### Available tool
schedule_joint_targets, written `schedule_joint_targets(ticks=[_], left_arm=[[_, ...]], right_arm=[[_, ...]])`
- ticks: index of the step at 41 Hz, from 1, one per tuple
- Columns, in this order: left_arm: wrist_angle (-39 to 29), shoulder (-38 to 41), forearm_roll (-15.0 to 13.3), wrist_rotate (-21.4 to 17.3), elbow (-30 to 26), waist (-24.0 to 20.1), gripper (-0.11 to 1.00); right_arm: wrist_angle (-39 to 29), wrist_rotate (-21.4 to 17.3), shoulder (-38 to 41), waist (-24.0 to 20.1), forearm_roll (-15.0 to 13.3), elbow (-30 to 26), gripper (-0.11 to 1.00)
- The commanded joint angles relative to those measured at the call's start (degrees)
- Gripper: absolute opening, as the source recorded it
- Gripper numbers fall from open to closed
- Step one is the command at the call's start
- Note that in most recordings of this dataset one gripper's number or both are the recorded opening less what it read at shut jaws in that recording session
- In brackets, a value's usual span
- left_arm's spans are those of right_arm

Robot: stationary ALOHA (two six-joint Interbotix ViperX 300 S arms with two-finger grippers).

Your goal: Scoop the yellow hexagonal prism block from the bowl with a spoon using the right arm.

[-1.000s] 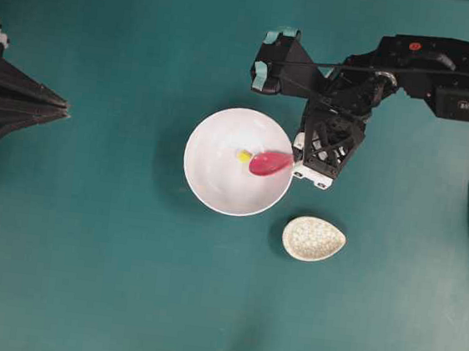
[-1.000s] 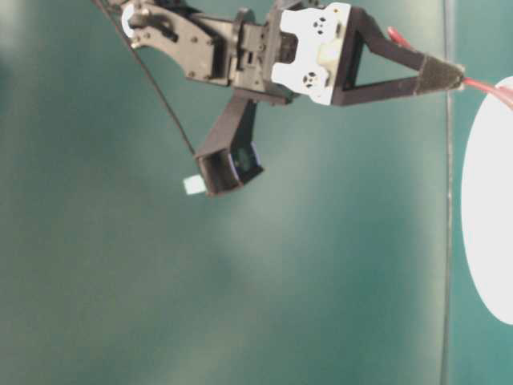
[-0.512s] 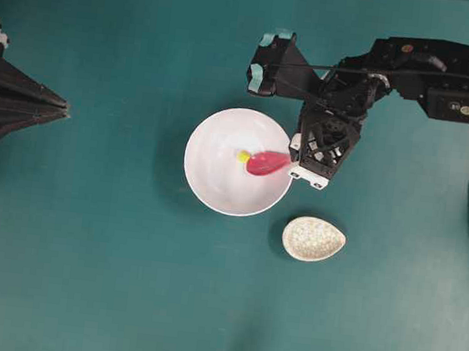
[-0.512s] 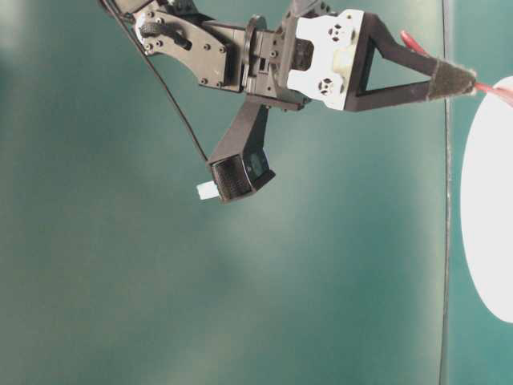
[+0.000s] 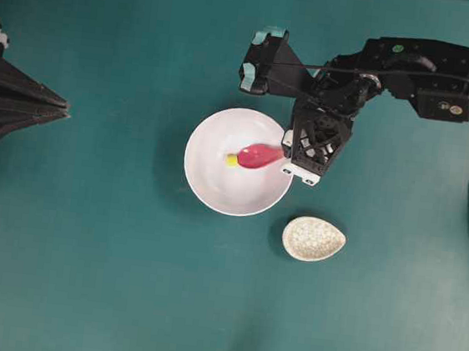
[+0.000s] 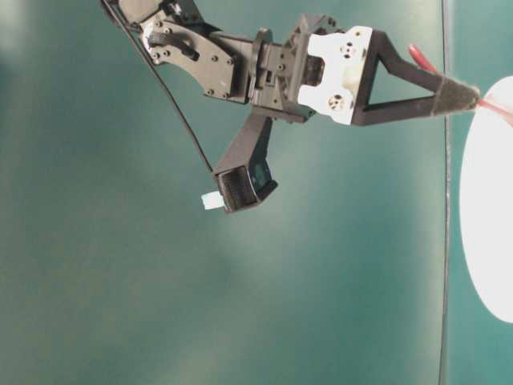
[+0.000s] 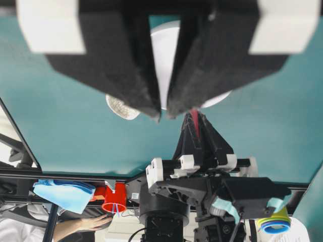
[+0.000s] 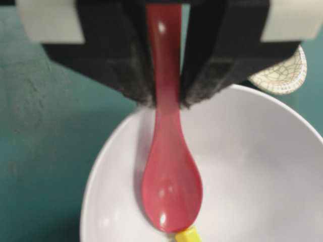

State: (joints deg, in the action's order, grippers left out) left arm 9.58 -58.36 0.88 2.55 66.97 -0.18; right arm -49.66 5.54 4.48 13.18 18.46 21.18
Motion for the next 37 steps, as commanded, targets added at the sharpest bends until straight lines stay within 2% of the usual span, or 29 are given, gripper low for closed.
schedule_joint_targets(ticks=[1, 23, 37], left_arm=[[0.3, 0.3, -0.1, -0.1, -1.8, 0.0, 0.14], [0.3, 0.3, -0.1, -0.1, -1.8, 0.0, 0.14], [0.3, 0.3, -0.1, -0.1, -1.8, 0.0, 0.14]], right_arm=[[0.5, 0.1, -0.7, 0.1, 0.0, -1.8, 0.24], [11.3, 1.0, -0.4, 0.1, -0.4, -1.8, 0.24], [12.7, 1.1, -2.6, 0.1, -0.7, -2.0, 0.24]])
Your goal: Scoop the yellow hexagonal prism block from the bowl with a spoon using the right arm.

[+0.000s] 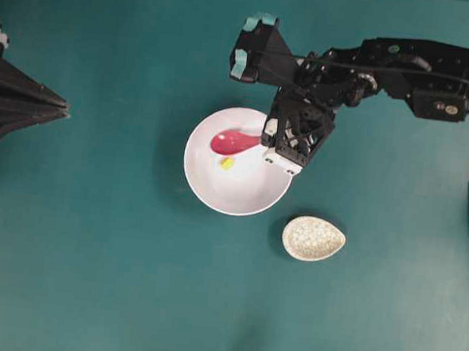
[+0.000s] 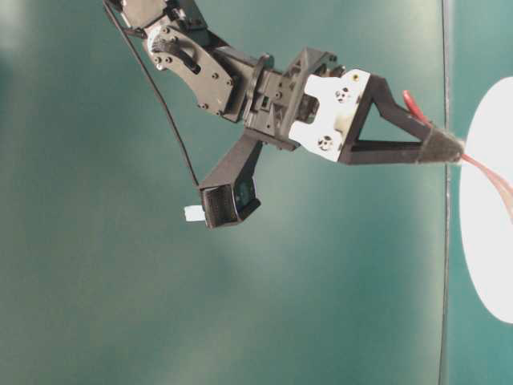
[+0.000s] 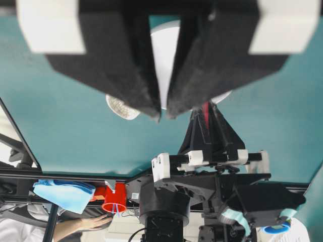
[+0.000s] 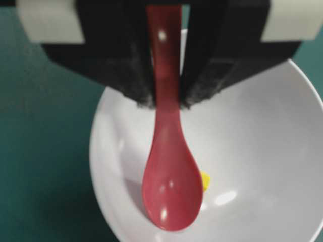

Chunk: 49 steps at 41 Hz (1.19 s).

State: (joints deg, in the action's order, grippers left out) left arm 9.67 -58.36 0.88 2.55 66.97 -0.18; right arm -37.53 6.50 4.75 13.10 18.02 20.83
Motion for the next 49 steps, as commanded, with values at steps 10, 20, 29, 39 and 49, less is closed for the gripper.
schedule_joint_targets(ticks=[10, 20, 29, 39, 49], left_arm=[[0.2, 0.3, -0.1, 0.0, -1.8, 0.0, 0.14], [0.2, 0.3, -0.1, 0.0, -1.8, 0.0, 0.14], [0.2, 0.3, -0.1, 0.0, -1.8, 0.0, 0.14], [0.2, 0.3, -0.1, 0.0, -1.8, 0.0, 0.14], [0.2, 0.3, -0.1, 0.0, -1.8, 0.0, 0.14]], right_arm=[[0.5, -0.2, -7.4, 0.2, -1.1, -1.5, 0.24], [0.4, -0.3, -10.6, 0.2, -1.2, -1.0, 0.24], [-1.4, -0.7, -12.2, 0.2, -1.2, 0.5, 0.24], [-3.2, -1.3, -16.4, 0.2, -1.3, 4.5, 0.24], [-2.8, -1.8, -21.9, -0.2, -1.1, 10.0, 0.24]])
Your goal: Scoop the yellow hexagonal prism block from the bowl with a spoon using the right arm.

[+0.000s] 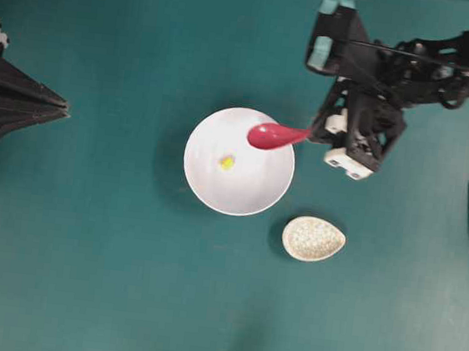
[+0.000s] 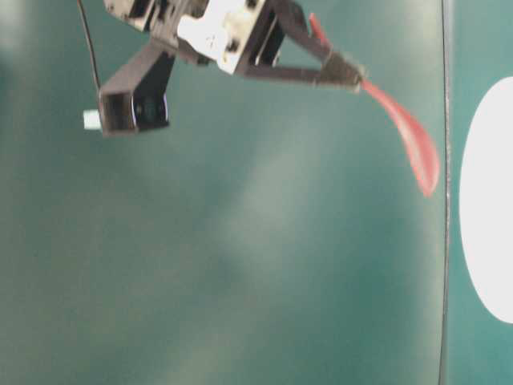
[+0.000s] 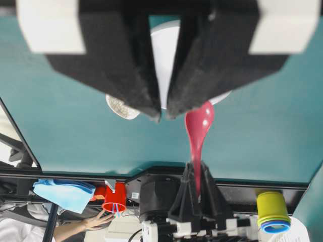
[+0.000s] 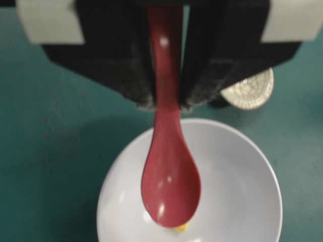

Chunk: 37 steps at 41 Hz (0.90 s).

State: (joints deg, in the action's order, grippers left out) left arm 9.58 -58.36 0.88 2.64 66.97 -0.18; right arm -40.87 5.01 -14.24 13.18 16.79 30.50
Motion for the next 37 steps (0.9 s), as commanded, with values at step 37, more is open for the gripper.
schedule_joint_targets(ticks=[37], left_arm=[[0.3, 0.3, -0.1, -0.1, -1.8, 0.0, 0.14]], right_arm=[[0.0, -8.4, 2.1, -6.2, 0.4, 0.7, 0.24]])
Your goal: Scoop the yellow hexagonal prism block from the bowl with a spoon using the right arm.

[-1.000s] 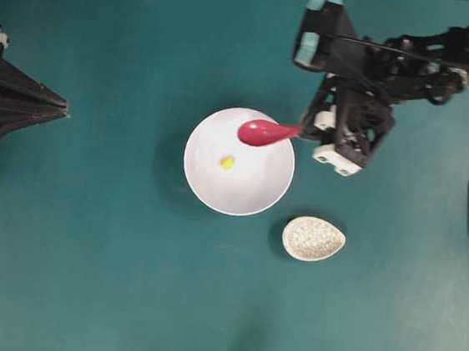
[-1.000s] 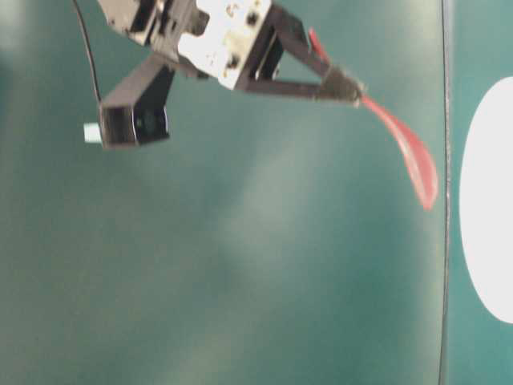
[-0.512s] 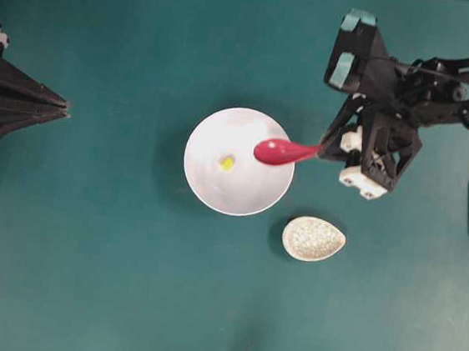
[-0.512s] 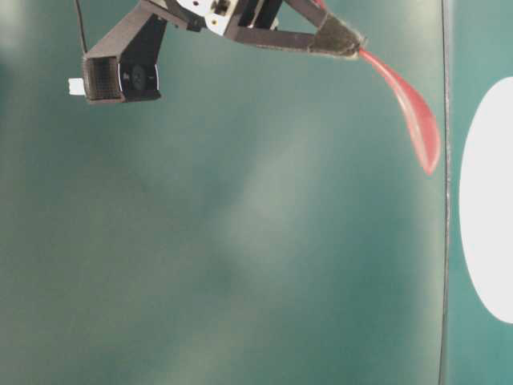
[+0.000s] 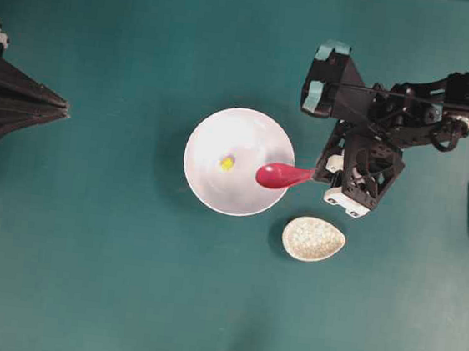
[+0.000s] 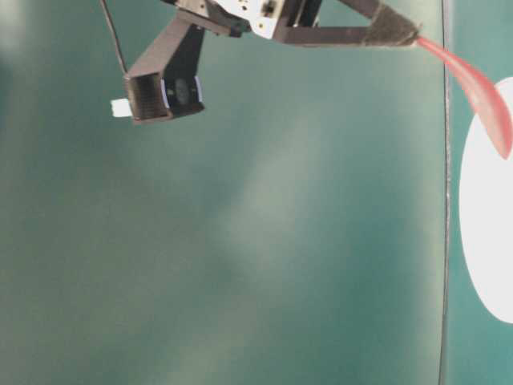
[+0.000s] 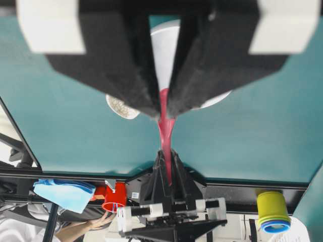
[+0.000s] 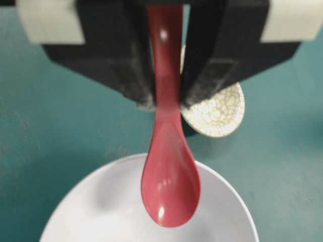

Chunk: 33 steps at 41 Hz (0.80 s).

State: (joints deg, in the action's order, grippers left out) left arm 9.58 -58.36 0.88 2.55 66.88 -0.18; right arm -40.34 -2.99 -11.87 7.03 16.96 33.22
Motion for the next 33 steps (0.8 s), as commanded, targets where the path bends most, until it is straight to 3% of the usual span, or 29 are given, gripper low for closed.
schedule_joint_targets(ticks=[1, 25, 33], left_arm=[[0.3, 0.3, -0.1, 0.0, -1.7, 0.0, 0.14], [0.3, 0.3, -0.1, 0.0, -1.7, 0.0, 0.14], [0.3, 0.3, -0.1, 0.0, -1.8, -0.1, 0.14]], right_arm=[[-0.9, -0.6, 0.0, -0.2, 0.1, -2.2, 0.24], [-11.6, -1.8, 8.1, -0.1, -0.1, -11.7, 0.24], [-12.0, -1.8, 9.8, 0.3, -0.1, -12.9, 0.24]])
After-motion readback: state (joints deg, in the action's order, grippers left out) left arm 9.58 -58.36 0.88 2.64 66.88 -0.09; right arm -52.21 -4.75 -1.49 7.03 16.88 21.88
